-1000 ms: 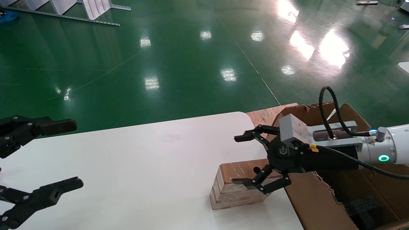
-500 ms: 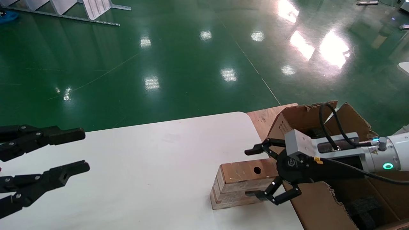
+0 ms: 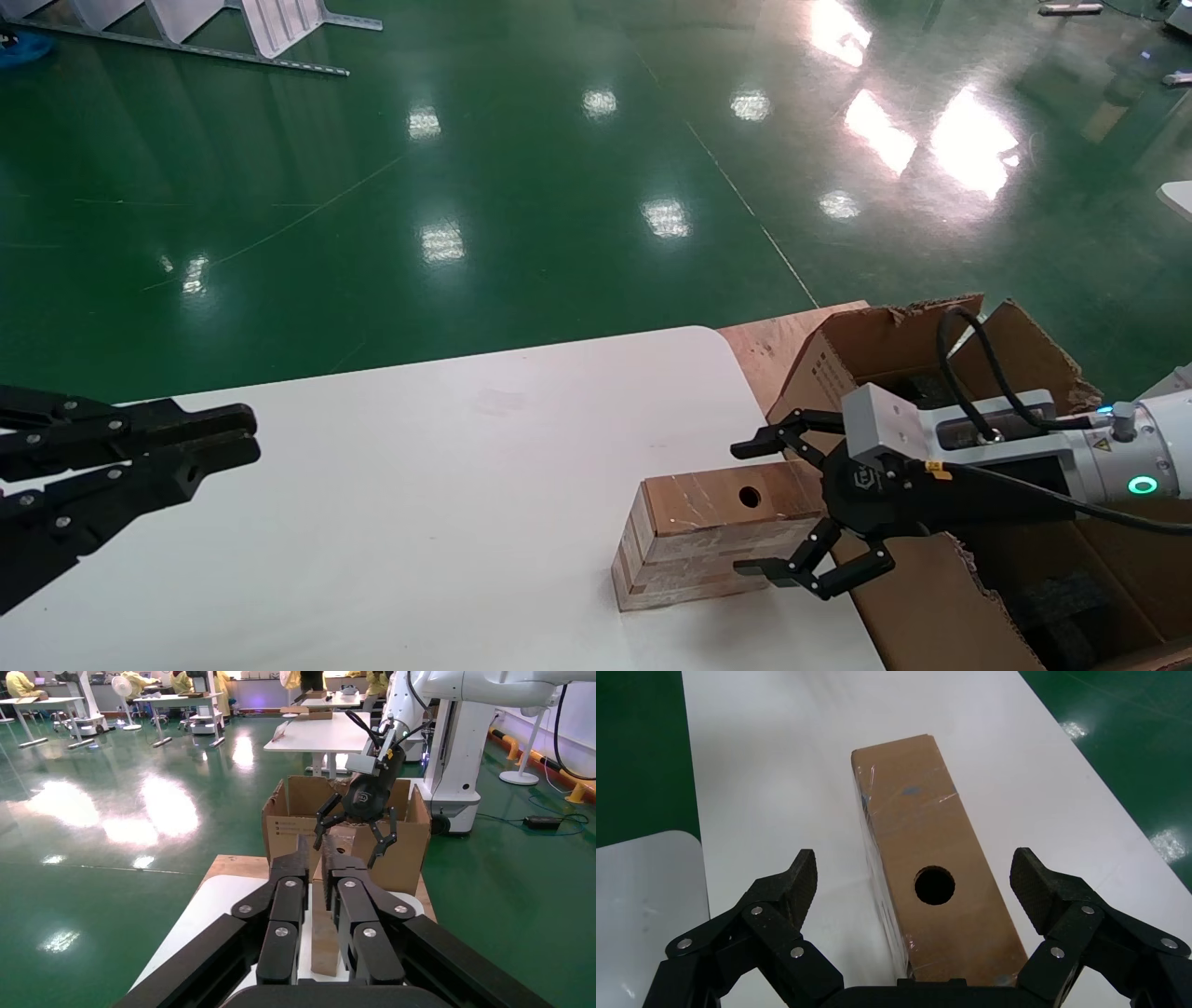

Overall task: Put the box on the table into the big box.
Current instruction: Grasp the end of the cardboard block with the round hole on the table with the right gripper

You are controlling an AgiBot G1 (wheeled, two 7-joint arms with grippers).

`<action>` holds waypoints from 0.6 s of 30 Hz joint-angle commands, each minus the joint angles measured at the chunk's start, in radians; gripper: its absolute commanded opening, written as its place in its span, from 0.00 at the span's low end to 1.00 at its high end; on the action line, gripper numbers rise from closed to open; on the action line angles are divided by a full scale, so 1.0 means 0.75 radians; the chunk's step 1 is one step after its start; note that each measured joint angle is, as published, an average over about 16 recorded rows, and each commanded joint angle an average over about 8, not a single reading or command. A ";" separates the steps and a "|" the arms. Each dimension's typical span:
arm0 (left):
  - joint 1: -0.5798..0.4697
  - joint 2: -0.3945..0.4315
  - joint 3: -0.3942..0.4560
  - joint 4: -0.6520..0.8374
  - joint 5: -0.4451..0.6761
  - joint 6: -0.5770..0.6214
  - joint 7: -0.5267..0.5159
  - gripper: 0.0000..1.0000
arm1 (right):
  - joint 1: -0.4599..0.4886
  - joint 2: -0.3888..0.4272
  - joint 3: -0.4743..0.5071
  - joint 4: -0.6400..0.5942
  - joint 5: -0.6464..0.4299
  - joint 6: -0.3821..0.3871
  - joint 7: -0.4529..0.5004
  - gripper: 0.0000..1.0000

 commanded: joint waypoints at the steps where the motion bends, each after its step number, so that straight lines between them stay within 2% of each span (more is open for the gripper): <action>1: 0.000 0.000 0.000 0.000 0.000 0.000 0.000 0.00 | 0.010 -0.001 -0.022 -0.011 0.004 0.000 -0.008 1.00; 18: 0.000 0.000 0.000 0.000 0.000 0.000 0.000 0.00 | 0.101 -0.016 -0.138 -0.112 0.014 0.004 -0.058 1.00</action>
